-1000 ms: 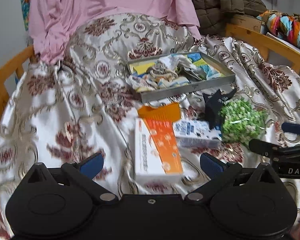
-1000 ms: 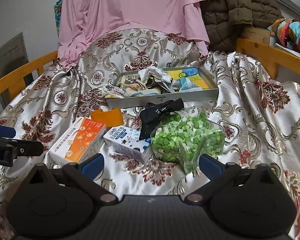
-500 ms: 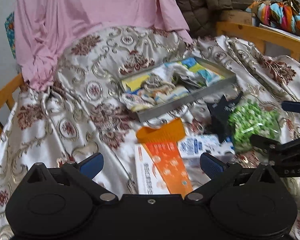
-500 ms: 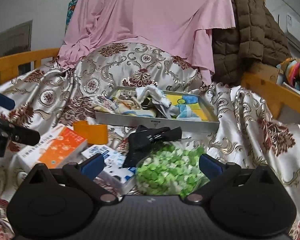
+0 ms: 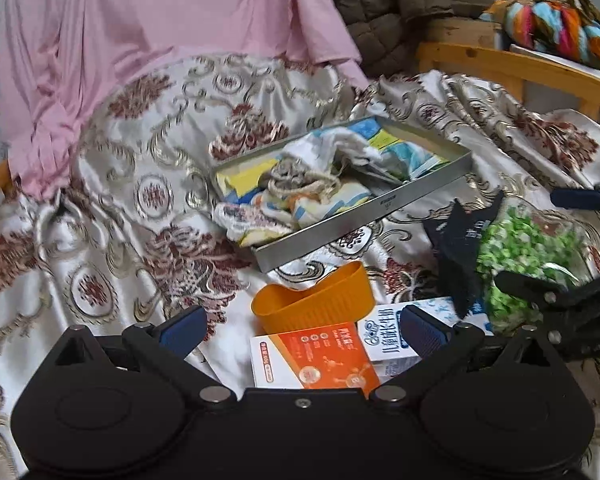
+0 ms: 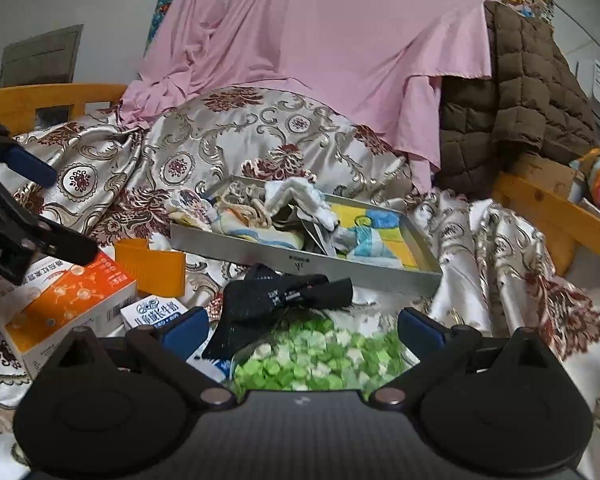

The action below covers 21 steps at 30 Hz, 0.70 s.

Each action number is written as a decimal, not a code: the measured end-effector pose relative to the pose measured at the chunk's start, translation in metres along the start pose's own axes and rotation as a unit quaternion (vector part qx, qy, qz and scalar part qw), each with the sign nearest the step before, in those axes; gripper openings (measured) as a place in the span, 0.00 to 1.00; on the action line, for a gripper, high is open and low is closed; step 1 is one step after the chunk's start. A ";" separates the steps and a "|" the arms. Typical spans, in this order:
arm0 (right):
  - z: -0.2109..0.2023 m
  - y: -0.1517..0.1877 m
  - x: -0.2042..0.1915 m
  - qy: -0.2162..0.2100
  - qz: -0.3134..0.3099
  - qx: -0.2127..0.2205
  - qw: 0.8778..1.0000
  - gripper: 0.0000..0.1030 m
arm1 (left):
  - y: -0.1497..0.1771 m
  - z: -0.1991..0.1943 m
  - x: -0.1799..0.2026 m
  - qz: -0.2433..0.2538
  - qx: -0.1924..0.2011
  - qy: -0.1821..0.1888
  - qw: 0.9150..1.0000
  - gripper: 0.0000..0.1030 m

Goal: Organize soft objects
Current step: 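Grasp the orange silicone holder with the left gripper while the right gripper grasps the black cloth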

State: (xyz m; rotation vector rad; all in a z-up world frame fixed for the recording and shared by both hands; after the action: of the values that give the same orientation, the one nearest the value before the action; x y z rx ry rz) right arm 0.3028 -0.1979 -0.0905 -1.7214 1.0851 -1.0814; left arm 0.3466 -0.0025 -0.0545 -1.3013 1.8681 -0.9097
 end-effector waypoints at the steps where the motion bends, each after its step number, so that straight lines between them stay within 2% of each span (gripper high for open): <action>1: 0.003 0.000 0.000 -0.003 -0.003 0.001 1.000 1.00 | 0.000 0.005 -0.003 -0.011 -0.004 0.003 1.000 0.99; 4: 0.012 0.000 -0.003 -0.013 -0.008 -0.003 1.000 0.99 | 0.000 0.020 -0.010 -0.049 -0.014 0.027 0.998 0.99; 13: 0.034 -0.006 -0.016 -0.039 -0.048 -0.004 0.998 0.98 | 0.001 0.064 -0.021 -0.105 -0.051 0.059 0.991 0.99; 21: 0.052 -0.002 -0.014 -0.056 -0.050 -0.025 0.997 0.95 | 0.003 0.084 -0.022 -0.106 -0.074 0.074 0.989 0.99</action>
State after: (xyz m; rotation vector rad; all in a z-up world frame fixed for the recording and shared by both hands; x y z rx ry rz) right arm 0.3477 -0.1747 -0.1077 -1.8711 0.9727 -1.0131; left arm 0.4212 0.0054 -0.0981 -1.5838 1.9688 -1.0174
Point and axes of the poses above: each gripper's, at about its wrist camera, not at the fingertips, and z roughly the way its jaws point, x to its right, y to its underside, the point moved 2 cm from there along z, roughly the way its jaws point, and after that the axes turned 6 degrees about x, right-handed, at the moved point
